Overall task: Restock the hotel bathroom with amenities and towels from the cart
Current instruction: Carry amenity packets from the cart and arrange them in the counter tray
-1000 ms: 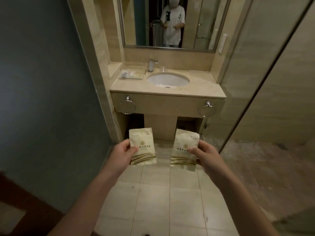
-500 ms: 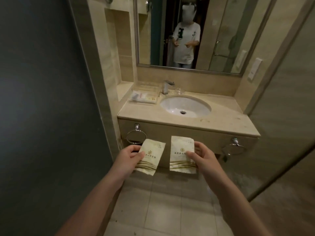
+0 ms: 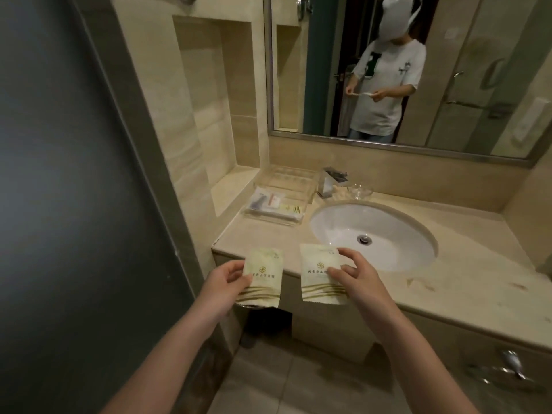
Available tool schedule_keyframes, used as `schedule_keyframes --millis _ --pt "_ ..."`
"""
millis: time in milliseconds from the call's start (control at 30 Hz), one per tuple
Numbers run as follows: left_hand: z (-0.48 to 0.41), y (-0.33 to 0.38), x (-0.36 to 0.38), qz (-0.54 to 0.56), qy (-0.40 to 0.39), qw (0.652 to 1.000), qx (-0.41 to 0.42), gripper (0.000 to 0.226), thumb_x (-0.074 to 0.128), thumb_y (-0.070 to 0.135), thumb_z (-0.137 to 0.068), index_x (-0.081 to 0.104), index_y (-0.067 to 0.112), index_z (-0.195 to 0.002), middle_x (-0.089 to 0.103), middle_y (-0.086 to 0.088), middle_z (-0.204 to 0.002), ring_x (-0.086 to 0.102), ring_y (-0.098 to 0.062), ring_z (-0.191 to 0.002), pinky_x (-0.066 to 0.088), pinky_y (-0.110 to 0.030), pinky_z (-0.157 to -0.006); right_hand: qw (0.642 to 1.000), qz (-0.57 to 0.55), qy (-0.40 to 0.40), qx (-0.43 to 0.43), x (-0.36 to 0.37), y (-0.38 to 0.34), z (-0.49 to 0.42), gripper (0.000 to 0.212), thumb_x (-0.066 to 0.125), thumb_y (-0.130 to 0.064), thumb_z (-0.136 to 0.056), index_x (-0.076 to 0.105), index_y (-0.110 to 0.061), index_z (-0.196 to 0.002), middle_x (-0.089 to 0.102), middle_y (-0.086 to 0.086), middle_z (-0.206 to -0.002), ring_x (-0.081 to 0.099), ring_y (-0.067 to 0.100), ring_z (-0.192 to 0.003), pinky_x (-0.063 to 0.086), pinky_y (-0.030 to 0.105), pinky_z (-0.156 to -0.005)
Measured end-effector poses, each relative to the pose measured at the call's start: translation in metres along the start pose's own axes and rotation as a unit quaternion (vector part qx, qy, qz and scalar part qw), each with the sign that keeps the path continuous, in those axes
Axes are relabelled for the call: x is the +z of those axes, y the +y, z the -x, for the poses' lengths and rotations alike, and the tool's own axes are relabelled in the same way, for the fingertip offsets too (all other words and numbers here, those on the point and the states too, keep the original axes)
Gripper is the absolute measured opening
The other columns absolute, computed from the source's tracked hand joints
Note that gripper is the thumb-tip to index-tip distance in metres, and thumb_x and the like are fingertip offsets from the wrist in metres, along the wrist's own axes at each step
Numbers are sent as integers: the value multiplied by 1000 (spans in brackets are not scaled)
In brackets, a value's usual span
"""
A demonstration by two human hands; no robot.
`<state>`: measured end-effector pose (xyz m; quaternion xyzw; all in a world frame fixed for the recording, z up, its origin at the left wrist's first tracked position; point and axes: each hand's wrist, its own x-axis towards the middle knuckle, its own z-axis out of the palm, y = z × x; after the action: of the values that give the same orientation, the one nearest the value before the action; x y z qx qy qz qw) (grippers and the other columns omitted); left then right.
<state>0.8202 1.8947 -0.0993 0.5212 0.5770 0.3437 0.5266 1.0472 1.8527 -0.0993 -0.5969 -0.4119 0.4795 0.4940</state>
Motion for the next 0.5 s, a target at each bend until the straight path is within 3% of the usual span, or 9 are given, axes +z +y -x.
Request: schedule_keyframes --millis 133,233,367,500 --pt "-51 11 17 13 26 1000 2 32 58 11 -90 51 22 -119 65 -4 -110 66 -16 -92 53 -23 -70 1000 2 -23 3 -13 -9 -56 43 56 -16 -93 41 -28 -131 69 -1 -93 69 15 -82 53 23 -63" --pt "-83 15 26 17 45 999 3 22 58 10 -90 52 21 -108 66 -3 -103 68 -16 -87 52 -21 -63 999 9 -30 10 -16 -9 -97 46 53 -11 -93 40 -24 -135 68 2 -93 67 17 -86 52 28 -70" --pt "-134 18 32 18 52 998 3 18 57 9 -90 56 23 -101 62 1 -104 66 -18 -93 54 -26 -69 999 19 -31 17 -18 -8 -141 48 53 -9 -93 39 -26 -135 67 6 -93 65 20 -91 50 35 -79" --pt "-199 23 41 -2 45 999 7 23 57 9 -90 57 24 -108 59 4 -107 62 -17 -100 53 -28 -79 999 30 -10 28 -26 -7 -186 45 54 -9 -92 42 -27 -131 66 9 -93 65 21 -90 50 38 -83"
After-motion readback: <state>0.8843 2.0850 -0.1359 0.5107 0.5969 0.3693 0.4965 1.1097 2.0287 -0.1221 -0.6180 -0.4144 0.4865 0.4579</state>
